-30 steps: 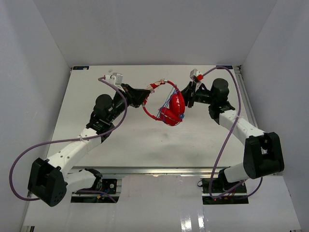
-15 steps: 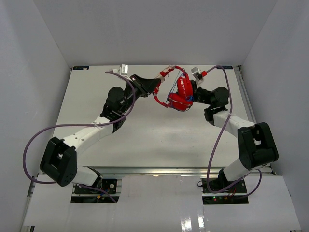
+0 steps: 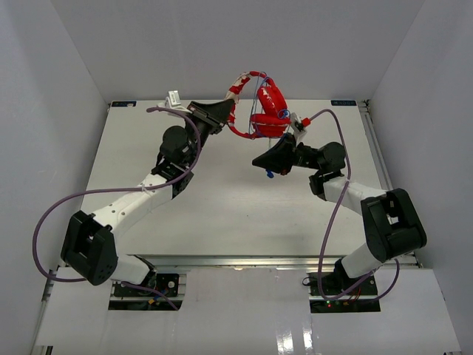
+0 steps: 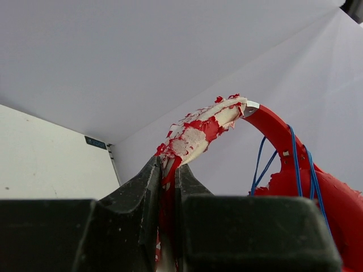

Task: Wrap the headphones

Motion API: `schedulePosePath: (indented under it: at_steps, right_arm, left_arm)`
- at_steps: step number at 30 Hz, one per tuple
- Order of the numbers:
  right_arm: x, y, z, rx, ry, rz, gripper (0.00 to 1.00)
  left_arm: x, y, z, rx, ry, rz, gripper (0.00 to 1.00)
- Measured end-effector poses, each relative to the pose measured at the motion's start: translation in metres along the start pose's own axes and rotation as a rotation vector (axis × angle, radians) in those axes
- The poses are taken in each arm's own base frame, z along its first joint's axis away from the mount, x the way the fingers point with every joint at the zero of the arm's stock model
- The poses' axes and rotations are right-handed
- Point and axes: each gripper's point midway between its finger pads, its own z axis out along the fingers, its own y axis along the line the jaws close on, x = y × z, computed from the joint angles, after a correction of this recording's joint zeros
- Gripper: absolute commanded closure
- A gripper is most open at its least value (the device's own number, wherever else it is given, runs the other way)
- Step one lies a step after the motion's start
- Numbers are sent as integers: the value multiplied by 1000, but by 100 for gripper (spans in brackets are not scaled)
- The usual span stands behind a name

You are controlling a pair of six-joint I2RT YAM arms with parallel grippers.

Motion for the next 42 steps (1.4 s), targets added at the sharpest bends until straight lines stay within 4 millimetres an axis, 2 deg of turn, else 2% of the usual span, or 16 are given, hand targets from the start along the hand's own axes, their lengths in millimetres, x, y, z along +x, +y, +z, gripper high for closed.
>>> schedulePosePath:
  at_steps: [5,10,14,17,21,25,30,36,42]
  right_arm:
    - [-4,9,2,11,-11,-26,92]
    - [-9,16,5,49,-29,-48,92]
    - [-7,6,3,117,-56,-4,92]
    - [3,-6,-1,185,-71,61,92]
    - [34,-29,-10,279,-56,163,92]
    - [78,-59,-16,360,2,292,92]
    - [130,-88,-22,418,80,423,92]
    - [181,-104,-30,459,153,534,92]
    - [205,-107,-31,459,196,564,91]
  left_arm:
    - [-10,12,4,-85,-47,45,100]
    - [-21,37,7,-208,-112,107,100]
    - [-13,68,10,-293,-116,147,100]
    - [0,97,6,-365,-98,174,100]
    - [20,142,-11,-468,-61,212,100]
    - [37,189,-34,-581,-25,258,100]
    - [59,239,-55,-707,37,327,100]
    - [78,281,-79,-813,110,405,100]
    - [101,310,-103,-874,182,447,100]
